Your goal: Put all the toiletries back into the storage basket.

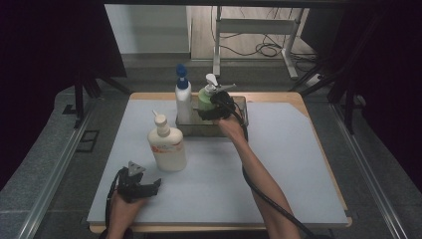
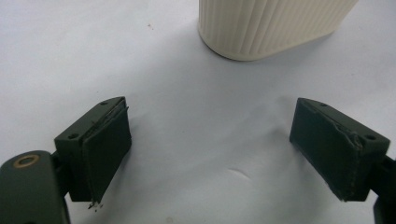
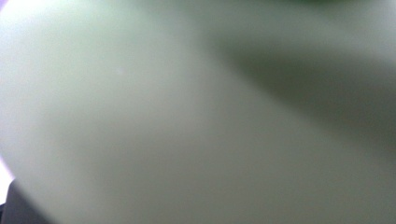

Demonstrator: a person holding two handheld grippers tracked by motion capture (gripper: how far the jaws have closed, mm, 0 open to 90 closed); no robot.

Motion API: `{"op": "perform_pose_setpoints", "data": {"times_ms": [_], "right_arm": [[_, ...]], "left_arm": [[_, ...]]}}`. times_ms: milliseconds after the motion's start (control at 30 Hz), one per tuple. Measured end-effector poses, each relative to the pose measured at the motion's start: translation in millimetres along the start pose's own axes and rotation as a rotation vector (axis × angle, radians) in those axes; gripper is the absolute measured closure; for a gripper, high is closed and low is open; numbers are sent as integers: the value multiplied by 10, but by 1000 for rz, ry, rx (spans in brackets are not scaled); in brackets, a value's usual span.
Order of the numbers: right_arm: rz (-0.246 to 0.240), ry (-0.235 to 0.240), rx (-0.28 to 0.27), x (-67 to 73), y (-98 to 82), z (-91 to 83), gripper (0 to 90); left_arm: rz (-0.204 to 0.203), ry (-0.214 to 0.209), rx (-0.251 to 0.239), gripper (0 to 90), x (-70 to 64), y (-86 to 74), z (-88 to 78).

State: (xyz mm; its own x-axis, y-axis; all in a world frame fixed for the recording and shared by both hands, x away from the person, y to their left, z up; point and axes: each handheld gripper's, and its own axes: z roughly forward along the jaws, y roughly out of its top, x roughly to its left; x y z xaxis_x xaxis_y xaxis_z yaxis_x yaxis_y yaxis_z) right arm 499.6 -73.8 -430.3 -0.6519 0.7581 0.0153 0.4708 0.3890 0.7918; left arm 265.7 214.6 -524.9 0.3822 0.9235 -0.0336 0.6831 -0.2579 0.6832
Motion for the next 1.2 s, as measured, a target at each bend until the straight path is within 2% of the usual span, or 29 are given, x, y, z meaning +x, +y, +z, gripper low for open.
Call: {"op": "perform_pose_setpoints", "data": {"times_ms": [233,633,767,867,1067,1200], "right_arm": [[3,49,-14,-66,-40,-40,42],[-22,72,-12,-179,-164,-286,89],[-30,72,-3,-237,-220,-369,140],[-38,65,9,-303,-271,-424,211],[37,36,16,-488,-378,-489,408],[83,29,12,-554,-412,-473,540]], "left_arm": [[0,0,0,122,0,0,0],[1,0,-1,122,0,-1,1],[0,0,-2,122,-1,-1,1],[1,0,-2,122,-1,-1,1],[0,1,-2,122,-3,0,1],[0,1,-2,122,-3,-1,1]]}}
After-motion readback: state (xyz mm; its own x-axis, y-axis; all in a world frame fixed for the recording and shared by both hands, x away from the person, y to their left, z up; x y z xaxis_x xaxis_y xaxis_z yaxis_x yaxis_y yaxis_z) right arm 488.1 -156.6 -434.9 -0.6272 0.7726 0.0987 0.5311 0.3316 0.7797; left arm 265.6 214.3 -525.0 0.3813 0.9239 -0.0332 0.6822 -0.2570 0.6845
